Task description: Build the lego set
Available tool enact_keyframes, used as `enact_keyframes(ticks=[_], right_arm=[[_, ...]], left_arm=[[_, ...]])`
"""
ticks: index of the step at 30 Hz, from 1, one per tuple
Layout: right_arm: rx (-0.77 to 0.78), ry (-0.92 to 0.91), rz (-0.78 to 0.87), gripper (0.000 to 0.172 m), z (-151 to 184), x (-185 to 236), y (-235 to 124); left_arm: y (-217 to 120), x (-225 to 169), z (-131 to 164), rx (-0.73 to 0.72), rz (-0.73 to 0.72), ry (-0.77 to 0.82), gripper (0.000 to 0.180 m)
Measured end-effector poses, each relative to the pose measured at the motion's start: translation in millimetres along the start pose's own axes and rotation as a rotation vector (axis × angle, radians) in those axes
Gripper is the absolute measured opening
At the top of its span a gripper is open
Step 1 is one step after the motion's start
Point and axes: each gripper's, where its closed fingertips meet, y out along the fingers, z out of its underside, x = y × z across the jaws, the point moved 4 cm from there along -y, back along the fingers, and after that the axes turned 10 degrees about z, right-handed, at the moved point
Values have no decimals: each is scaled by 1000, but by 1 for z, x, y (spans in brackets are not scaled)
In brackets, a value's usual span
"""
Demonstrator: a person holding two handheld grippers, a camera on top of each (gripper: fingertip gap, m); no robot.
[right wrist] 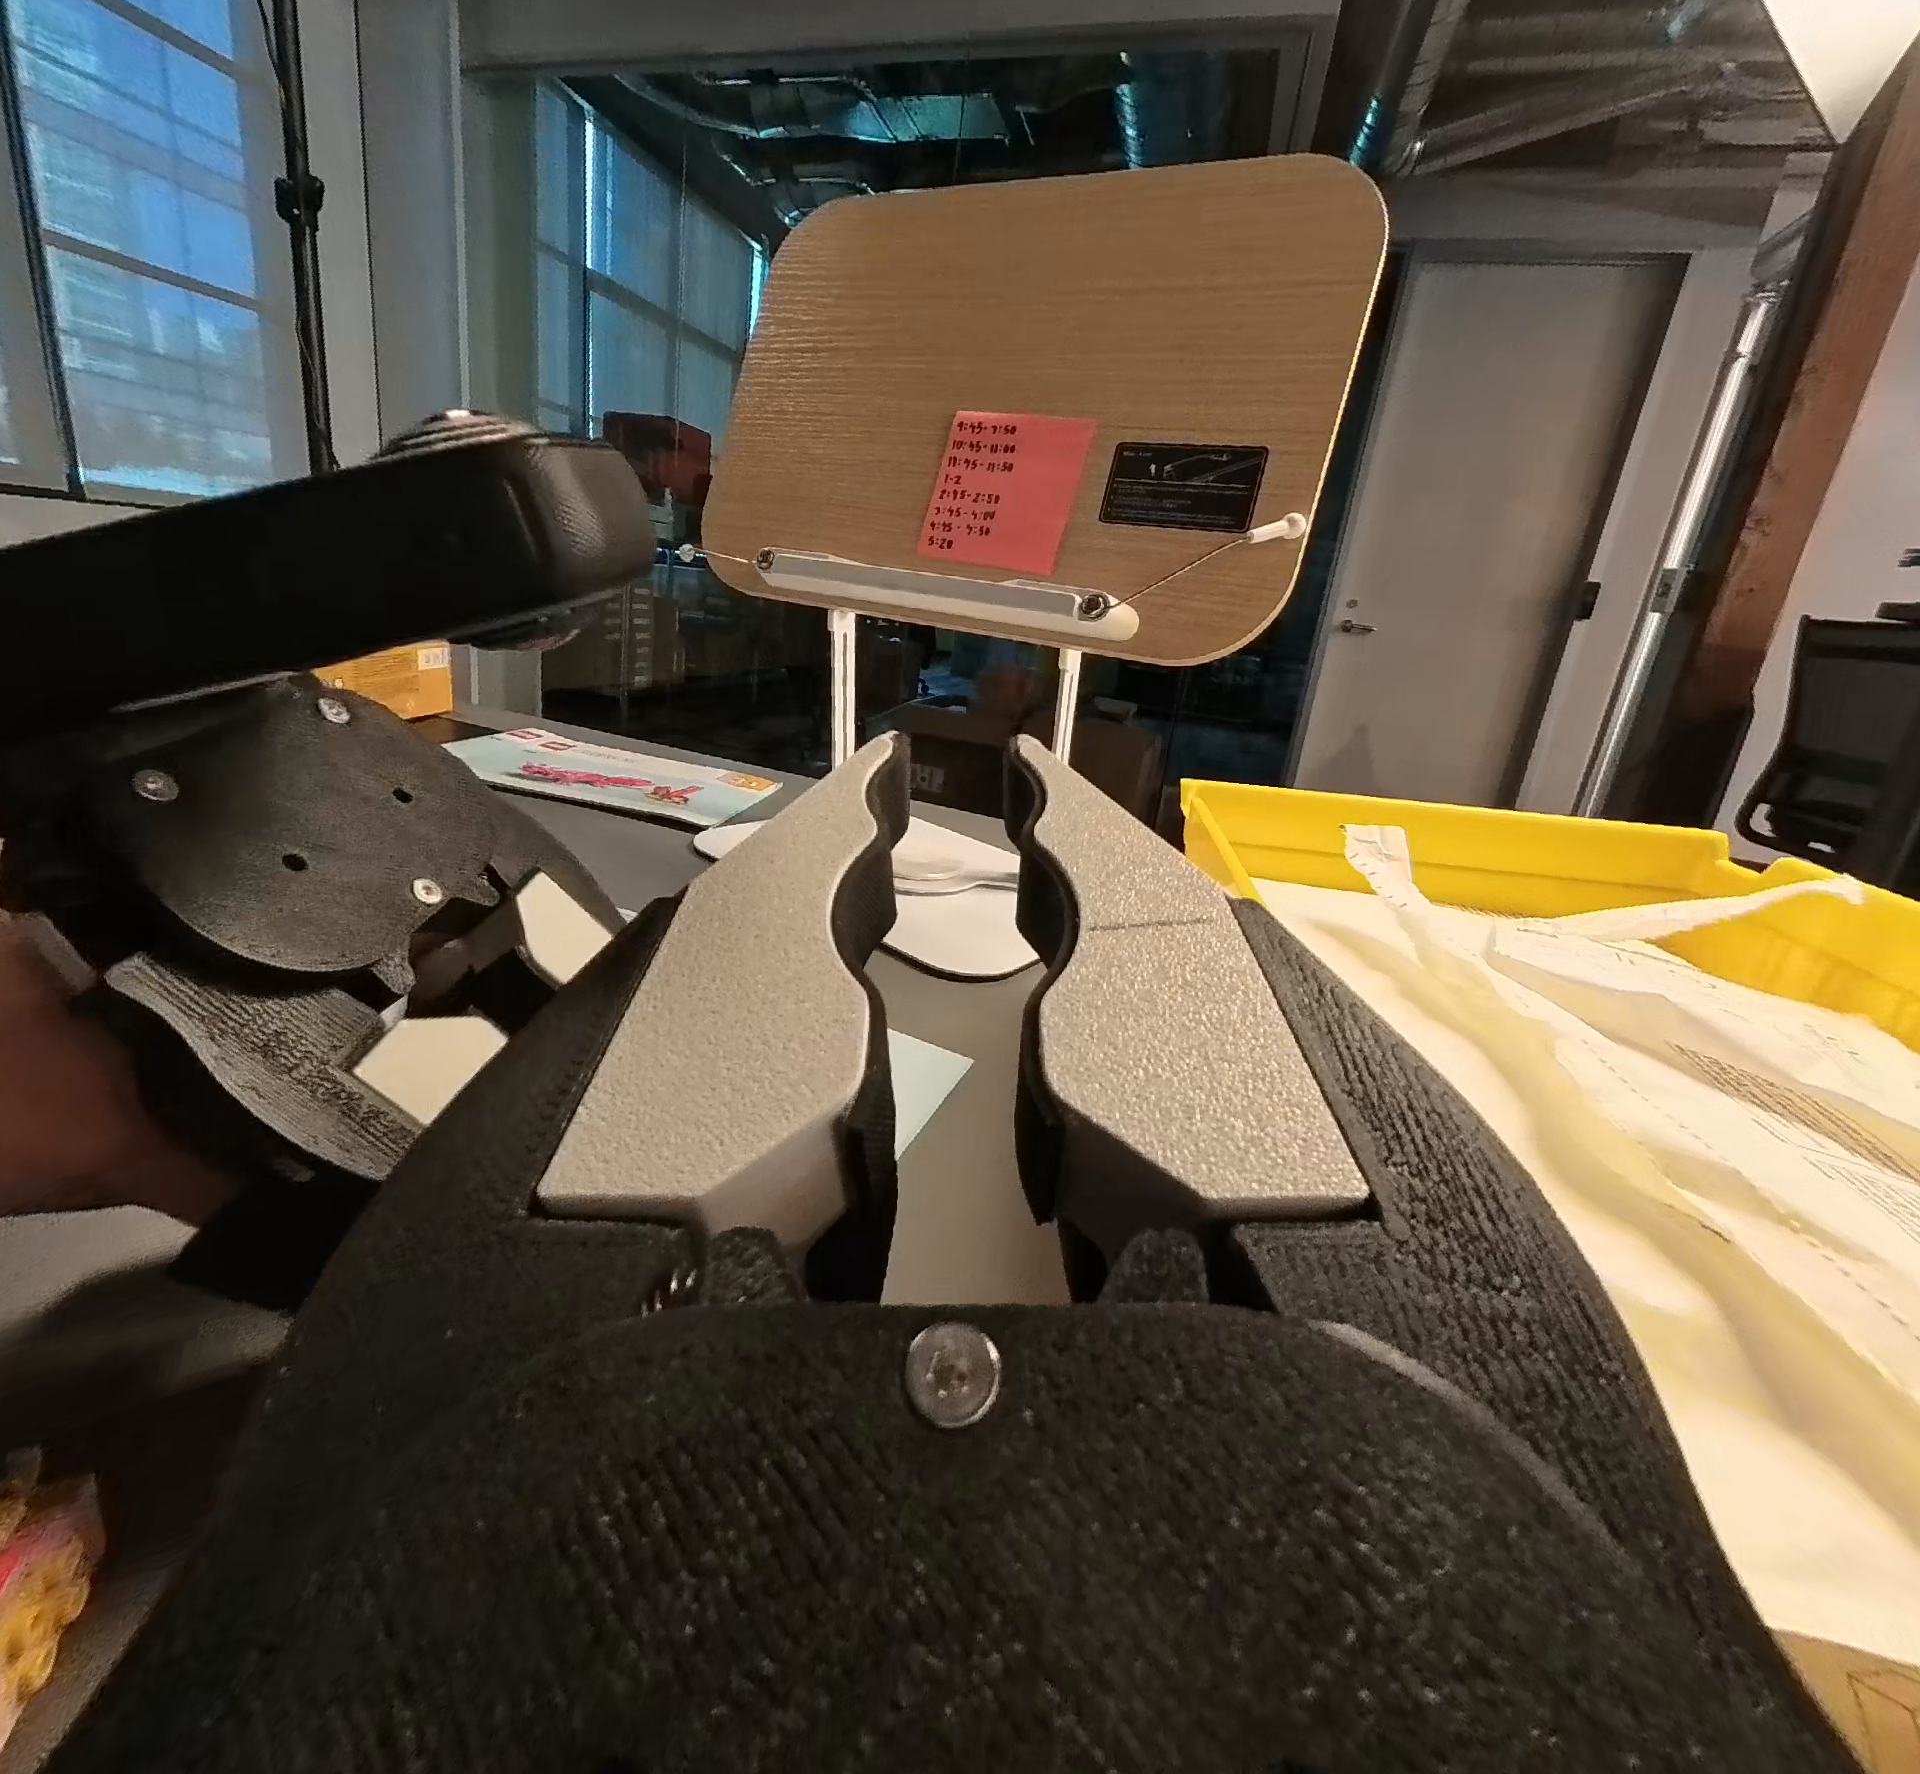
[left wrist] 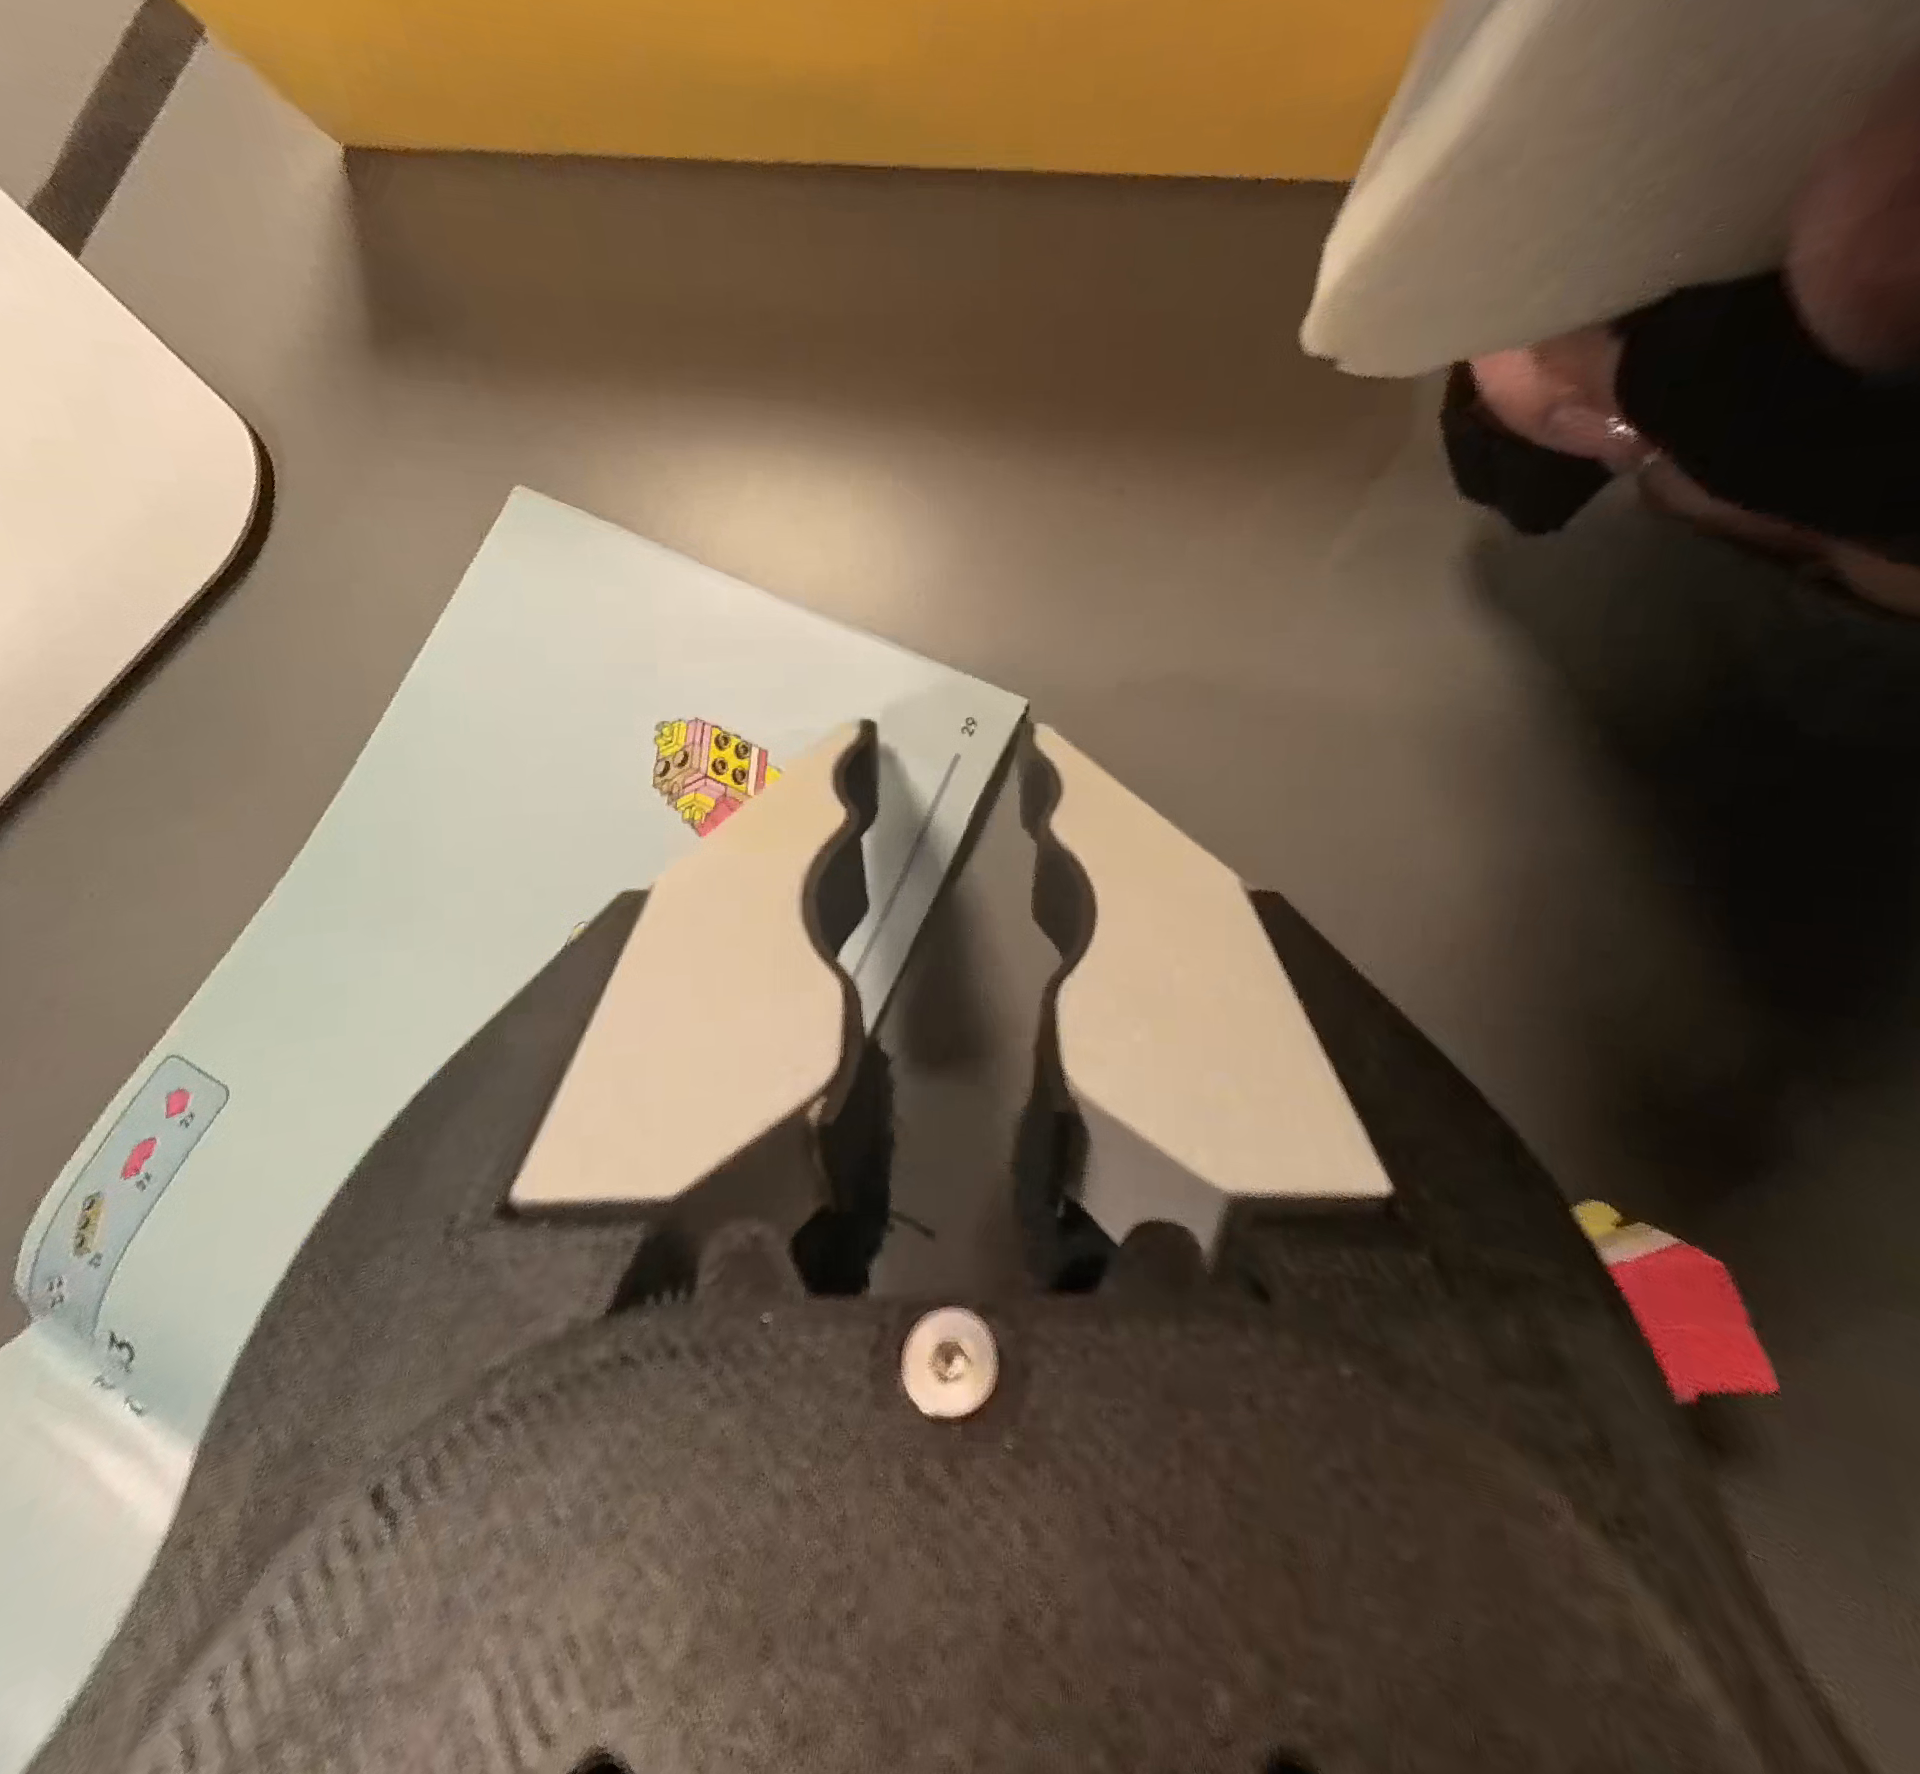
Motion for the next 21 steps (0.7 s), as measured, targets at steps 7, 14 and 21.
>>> enact_keyframes(ticks=[7, 14, 21], right_arm=[[4, 0, -1, 15, 0, 0, 0], [8, 0, -2, 15, 1, 1, 1], [16, -4, -7, 15, 2, 2, 1]], left_arm=[[-5, 3, 0, -24, 6, -32, 0], [-5, 10, 4, -10, -38, -53, 0], [-12, 23, 9, 20, -159, -69, 0]])
